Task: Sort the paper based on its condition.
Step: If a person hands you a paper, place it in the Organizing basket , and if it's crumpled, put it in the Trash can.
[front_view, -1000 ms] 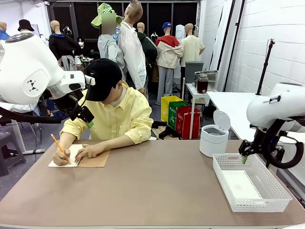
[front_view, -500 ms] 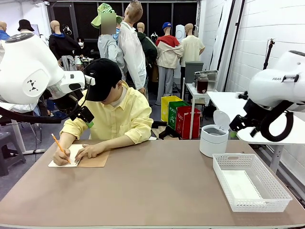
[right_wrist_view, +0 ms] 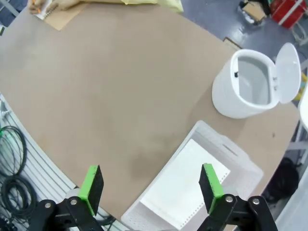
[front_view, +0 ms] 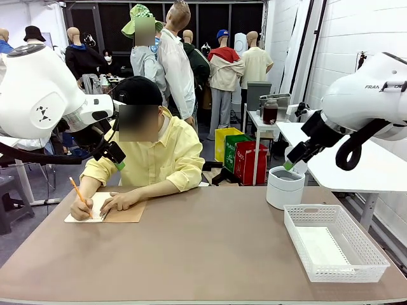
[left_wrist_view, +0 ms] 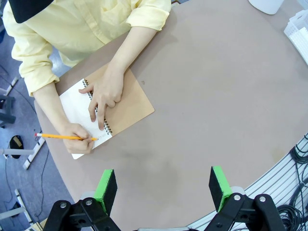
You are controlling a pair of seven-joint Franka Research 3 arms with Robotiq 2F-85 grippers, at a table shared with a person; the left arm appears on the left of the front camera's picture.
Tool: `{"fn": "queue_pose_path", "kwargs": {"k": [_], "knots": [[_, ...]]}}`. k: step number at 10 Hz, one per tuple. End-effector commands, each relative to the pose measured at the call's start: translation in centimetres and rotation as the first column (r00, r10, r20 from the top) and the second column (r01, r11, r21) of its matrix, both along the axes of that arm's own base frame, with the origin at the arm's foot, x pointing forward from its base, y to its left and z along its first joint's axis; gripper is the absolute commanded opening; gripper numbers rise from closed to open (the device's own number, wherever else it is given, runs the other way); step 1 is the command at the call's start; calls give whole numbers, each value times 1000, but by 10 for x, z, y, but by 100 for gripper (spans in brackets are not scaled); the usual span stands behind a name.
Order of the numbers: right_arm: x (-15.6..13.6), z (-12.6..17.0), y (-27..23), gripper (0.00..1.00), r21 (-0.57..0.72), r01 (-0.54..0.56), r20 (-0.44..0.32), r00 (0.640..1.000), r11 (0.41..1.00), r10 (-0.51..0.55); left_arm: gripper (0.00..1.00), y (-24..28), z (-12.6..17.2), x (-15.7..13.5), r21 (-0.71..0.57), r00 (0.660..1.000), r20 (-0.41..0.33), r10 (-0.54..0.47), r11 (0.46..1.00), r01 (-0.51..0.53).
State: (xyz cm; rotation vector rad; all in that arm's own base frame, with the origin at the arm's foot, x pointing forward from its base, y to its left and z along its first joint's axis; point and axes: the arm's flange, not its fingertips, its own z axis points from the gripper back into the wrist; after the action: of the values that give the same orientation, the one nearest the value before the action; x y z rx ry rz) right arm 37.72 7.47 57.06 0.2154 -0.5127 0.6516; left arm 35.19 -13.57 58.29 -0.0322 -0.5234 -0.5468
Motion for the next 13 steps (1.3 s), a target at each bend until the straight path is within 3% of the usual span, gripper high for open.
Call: {"fn": "queue_pose_path", "kwargs": {"k": [1,5,7,10,13], "knots": [[1,-5,-5,100,-1,24,-22,999,1000,-24,100,1,0,0,-4,1000,4,-1,1000,1],[1,-2,-3,100,-2,8,-8,1000,1000,-8,100,1,0,0,-4,1000,4,-1,1000,1],[-6,10,21,100,72,-162,139,979,984,151,100,1,0,0,-4,1000,4,-1,1000,1],[-14,16,40,100,108,-328,203,931,938,303,100,1,0,0,-4,1000,4,-1,1000,1],[-25,23,54,100,106,-391,289,892,914,348,100,1,0,0,-4,1000,4,-1,1000,1]]}}
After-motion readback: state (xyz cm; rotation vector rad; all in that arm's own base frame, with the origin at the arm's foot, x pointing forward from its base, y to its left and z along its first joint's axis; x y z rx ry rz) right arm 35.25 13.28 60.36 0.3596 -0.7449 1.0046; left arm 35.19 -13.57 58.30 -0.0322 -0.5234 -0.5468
